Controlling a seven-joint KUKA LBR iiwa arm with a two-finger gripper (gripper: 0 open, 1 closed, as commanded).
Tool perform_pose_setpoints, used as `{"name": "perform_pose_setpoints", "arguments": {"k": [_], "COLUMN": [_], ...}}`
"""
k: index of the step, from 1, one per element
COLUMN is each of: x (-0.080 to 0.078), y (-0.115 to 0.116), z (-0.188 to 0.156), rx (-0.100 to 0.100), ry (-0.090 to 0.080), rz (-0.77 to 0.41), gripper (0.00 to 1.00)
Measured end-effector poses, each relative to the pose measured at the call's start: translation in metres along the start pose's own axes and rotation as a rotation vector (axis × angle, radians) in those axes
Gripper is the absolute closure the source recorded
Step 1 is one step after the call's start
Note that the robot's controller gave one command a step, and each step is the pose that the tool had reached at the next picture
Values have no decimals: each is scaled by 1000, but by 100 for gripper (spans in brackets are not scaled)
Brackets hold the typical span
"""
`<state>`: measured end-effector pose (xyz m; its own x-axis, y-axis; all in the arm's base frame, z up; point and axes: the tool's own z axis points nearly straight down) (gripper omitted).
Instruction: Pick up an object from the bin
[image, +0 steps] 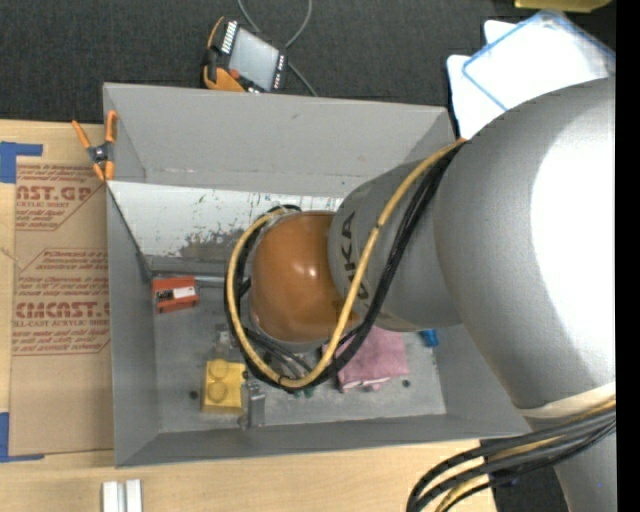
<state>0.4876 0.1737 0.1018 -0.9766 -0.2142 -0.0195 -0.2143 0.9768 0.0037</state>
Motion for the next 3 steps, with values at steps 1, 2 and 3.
{"name": "perform_pose_setpoints", "arguments": {"k": [1, 2, 3], "x": [0, -3, -2], "y": [11, -12, -12], "z": [18, 33, 14], "rx": [0, 0, 1], "ry": [-3, 3, 15], "rz": [-9, 37, 29], "gripper": [0, 0, 0]}}
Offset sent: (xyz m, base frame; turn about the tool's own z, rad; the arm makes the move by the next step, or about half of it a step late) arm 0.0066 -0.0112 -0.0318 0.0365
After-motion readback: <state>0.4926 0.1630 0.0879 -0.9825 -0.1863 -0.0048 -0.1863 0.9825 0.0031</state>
